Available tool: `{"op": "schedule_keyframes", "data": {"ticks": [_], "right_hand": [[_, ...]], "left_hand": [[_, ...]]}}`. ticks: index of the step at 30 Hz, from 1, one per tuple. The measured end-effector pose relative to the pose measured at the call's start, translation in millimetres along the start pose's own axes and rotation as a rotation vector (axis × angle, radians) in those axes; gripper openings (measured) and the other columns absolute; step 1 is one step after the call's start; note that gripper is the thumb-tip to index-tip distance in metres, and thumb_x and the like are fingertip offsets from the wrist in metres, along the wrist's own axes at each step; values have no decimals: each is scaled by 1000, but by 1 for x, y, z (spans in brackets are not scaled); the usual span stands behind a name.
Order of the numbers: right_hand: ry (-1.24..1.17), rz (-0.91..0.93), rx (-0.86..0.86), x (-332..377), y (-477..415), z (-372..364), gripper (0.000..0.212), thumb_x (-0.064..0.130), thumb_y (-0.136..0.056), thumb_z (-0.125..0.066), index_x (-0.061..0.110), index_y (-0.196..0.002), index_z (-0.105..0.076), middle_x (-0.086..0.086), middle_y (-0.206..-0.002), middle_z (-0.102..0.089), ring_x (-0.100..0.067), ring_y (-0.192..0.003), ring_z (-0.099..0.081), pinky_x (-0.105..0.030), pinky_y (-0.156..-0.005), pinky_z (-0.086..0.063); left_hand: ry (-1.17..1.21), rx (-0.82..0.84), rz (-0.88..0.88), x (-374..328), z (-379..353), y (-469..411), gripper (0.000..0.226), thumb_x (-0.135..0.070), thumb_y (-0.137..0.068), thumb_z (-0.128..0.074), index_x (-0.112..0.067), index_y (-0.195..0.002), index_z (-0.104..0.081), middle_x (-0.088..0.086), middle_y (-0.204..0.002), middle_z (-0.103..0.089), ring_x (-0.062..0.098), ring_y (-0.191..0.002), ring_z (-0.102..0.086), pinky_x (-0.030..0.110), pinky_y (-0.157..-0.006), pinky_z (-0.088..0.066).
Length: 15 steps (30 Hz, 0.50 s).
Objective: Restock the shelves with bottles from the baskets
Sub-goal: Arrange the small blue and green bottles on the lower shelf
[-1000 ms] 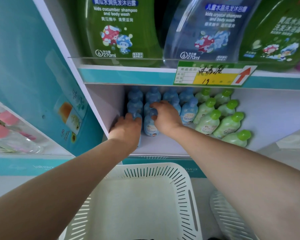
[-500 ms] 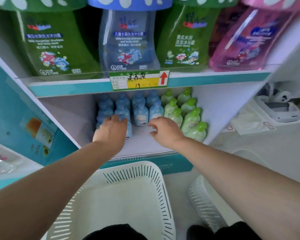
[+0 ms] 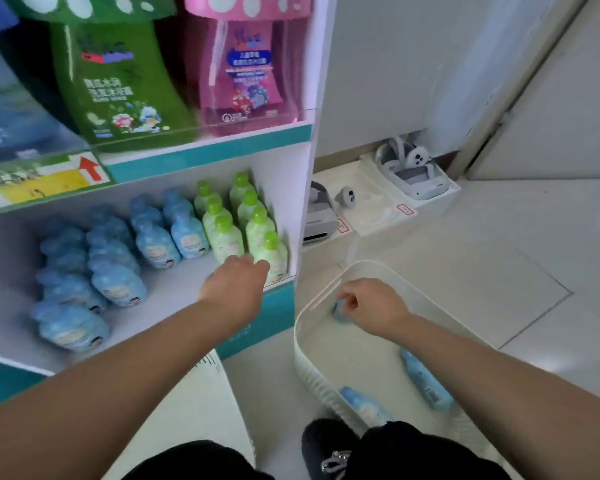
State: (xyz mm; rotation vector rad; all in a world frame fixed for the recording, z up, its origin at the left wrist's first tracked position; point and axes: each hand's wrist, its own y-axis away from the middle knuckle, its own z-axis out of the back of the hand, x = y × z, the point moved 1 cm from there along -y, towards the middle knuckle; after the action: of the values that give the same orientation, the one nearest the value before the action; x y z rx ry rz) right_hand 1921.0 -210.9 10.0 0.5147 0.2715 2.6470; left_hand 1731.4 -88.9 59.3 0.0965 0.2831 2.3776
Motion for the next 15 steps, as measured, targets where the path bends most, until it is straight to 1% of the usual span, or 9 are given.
{"op": "schedule_keyframes", "data": {"ticks": [2, 4, 7, 10, 12, 15], "right_hand": [[8, -71, 35, -31, 9, -7, 19, 23, -85, -58, 22, -101, -67, 0, -105, -66, -22, -103, -58, -25, -81, -42], [-11, -128, 72, -59, 16, -19, 20, 29, -86, -61, 24, -105, -66, 2, -106, -66, -19, -104, -58, -24, -85, -42], [-38, -200, 141, -93, 24, -40, 25, 32, -87, -61, 23, -110, -64, 3, -110, -63, -17, -108, -56, -24, -91, -42], [-52, -246, 187, -121, 27, -63, 31, 34, -87, -61, 23, -115, -62, 1, -115, -61, -17, -112, -55, -24, -92, -40], [-40, -292, 224, -138, 26, -76, 34, 36, -87, -61, 23, -119, -60, -1, -121, -59, -19, -115, -53, -25, -94, -39], [-26, -351, 292, -164, 25, -94, 42, 36, -89, -59, 21, -128, -53, -4, -130, -53, -22, -120, -50, -29, -98, -39]], "left_hand": [[18, 17, -65, -26, -7, -10, 35, -17, -91, -56, -19, -125, -48, 5, -118, -47, 25, -114, -45, 37, -83, -46], [6, 48, -142, -52, -18, -20, 35, -16, -90, -55, -18, -124, -49, 6, -117, -48, 26, -114, -46, 40, -84, -48], [-33, 124, -243, -87, -42, -35, 35, -18, -90, -56, -16, -124, -49, 8, -118, -47, 28, -115, -46, 42, -86, -47], [-82, 180, -320, -118, -69, -49, 31, -14, -90, -56, -14, -120, -50, 9, -118, -49, 29, -115, -48, 41, -86, -46], [-82, 216, -378, -136, -87, -57, 29, -13, -90, -54, -13, -119, -52, 11, -120, -51, 30, -115, -49, 40, -89, -45], [-94, 292, -446, -158, -117, -68, 27, -16, -91, -54, -12, -118, -53, 12, -123, -50, 30, -118, -48, 37, -92, -44]]}}
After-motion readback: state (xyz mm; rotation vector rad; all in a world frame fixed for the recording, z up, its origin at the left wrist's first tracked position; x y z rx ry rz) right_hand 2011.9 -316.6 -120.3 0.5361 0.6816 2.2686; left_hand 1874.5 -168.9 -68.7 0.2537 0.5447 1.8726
